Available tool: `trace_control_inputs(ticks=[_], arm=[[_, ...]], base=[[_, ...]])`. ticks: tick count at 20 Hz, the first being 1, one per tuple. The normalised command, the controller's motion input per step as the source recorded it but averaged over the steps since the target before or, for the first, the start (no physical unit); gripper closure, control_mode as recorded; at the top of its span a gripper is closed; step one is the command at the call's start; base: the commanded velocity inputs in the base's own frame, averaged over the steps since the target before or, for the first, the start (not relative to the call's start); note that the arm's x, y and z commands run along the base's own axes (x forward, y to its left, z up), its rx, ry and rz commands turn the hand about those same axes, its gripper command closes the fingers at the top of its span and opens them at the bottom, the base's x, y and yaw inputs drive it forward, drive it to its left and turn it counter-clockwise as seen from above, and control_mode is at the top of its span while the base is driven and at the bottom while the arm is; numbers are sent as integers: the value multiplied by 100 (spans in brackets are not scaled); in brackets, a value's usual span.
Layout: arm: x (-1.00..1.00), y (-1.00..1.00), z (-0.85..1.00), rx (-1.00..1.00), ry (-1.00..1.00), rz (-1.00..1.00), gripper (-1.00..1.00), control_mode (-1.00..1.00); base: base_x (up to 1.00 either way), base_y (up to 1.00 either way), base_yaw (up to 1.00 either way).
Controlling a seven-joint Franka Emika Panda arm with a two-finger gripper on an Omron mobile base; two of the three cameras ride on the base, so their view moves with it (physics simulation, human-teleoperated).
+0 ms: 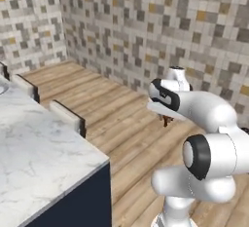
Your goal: Take the chicken drumsticks from the pan and place one on each plate on the dining counter.
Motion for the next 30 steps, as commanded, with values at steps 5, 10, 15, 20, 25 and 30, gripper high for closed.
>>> trace_control_inputs(ticks=[5,10,15,20,25,30], arm=[[0,0,0,0,0,0,100,100],[0,0,0,0,0,0,100,100],[0,0,0,0,0,0,100,100],[0,0,0,0,0,0,100,100],[0,0,0,0,0,0,100,100],[0,0,0,0,0,0,100,100]], base=[[73,-63,16],[81,-39,36],[82,-23,56],[87,-35,37],[91,-39,31],[93,-38,30]])
